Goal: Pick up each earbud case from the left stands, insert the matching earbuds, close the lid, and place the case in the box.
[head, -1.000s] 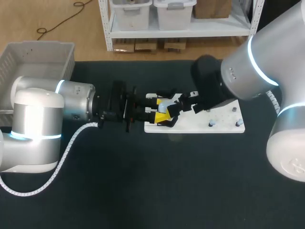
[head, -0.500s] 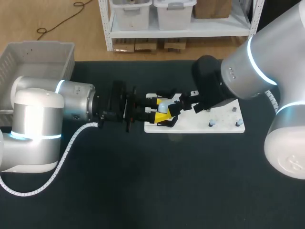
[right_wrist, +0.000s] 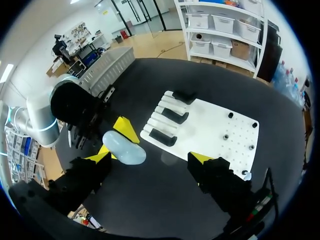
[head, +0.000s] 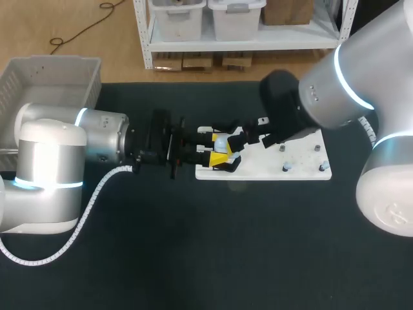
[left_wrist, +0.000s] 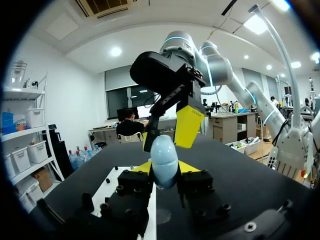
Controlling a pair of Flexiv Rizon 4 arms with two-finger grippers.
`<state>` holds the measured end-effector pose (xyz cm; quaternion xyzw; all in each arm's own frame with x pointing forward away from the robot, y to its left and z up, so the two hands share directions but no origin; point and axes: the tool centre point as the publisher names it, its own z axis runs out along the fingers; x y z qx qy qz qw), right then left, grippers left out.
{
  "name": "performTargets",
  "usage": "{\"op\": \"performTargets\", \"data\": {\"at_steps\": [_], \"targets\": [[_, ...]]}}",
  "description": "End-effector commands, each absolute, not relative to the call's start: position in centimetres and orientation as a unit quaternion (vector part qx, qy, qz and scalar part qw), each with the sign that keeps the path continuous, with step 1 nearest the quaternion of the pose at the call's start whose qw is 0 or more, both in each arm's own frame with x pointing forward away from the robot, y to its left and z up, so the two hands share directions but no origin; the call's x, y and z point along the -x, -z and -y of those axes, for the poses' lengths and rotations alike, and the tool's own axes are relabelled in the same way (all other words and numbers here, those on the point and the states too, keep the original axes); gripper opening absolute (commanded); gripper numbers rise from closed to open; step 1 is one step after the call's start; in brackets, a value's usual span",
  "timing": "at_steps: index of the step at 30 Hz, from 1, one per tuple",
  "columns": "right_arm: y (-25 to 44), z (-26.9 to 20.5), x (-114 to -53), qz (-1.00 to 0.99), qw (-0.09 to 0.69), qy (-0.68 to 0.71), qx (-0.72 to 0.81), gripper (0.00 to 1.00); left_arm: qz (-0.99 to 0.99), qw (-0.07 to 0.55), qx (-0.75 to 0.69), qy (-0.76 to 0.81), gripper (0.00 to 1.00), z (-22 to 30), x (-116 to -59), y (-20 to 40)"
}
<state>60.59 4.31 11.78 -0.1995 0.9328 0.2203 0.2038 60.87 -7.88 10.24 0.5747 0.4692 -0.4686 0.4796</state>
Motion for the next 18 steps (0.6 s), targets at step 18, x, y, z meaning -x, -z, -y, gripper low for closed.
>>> {"op": "performTargets", "data": {"at_steps": [18], "targets": [[-14.4, -3.1, -62.0, -0.931, 0.232, -0.201, 0.197, 1.00, -0.468, 0.479, -0.575, 0.470, 0.00, 7.9, -60.9, -10.2]]}}
